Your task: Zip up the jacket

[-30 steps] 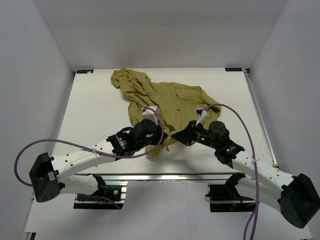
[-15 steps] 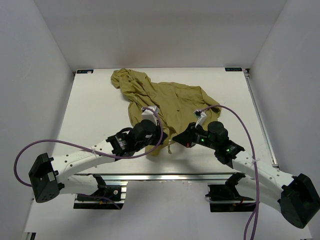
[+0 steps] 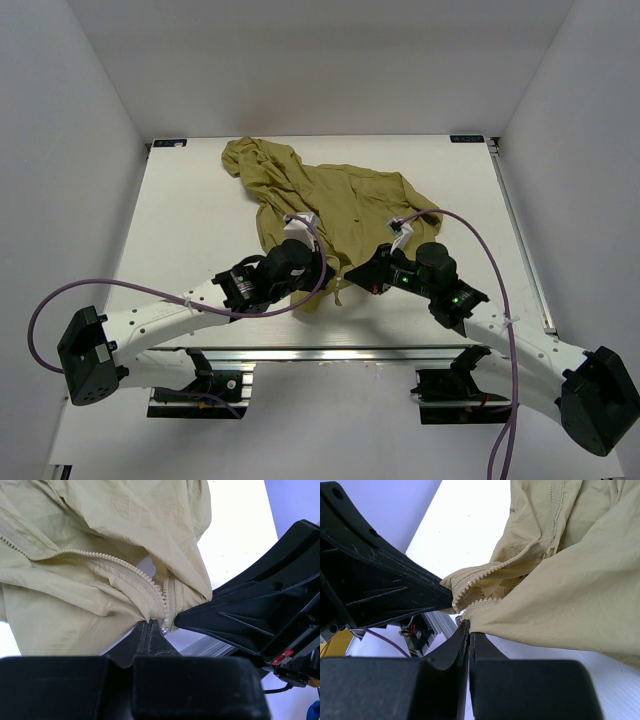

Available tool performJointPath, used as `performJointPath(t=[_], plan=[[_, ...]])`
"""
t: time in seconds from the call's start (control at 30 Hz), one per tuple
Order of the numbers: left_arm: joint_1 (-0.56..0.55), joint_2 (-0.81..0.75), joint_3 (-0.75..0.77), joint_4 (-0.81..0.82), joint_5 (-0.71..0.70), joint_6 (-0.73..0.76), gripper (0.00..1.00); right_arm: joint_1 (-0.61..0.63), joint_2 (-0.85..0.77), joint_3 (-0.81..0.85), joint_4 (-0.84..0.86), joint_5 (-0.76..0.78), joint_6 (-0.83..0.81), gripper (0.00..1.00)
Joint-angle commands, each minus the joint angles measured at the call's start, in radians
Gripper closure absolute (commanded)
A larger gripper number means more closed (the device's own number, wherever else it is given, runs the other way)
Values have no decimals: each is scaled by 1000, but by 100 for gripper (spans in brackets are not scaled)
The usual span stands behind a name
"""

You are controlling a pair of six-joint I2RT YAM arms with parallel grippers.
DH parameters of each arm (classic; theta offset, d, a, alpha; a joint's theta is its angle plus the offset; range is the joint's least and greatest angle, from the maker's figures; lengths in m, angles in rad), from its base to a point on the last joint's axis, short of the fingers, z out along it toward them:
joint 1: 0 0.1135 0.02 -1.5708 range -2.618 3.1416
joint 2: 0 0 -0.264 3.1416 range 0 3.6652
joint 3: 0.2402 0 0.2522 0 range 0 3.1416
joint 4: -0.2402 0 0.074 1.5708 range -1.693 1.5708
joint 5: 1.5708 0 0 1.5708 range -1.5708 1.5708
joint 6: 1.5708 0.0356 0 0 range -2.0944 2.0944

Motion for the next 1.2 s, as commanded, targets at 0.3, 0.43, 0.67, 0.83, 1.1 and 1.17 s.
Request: performJointPath(t=[0.3, 0.43, 0.67, 0.83, 1.1, 1.17], plan=[[2, -25, -8, 12, 8, -4, 100, -3, -2, 15, 81, 25, 3, 100], [2, -22, -7, 8, 9, -4, 100, -3, -10, 12, 82, 22, 8, 100], [2, -22, -1, -1, 11, -6, 100, -3, -18, 7, 82, 23, 3, 100], [2, -32, -4, -2, 8, -15, 100, -3, -12, 7, 72, 2, 2, 100], [2, -60, -24, 2, 2, -33, 100, -3, 1, 4, 41, -27, -3, 100], [2, -63, -24, 4, 6, -32, 100, -3, 1, 6, 33, -32, -7, 100]])
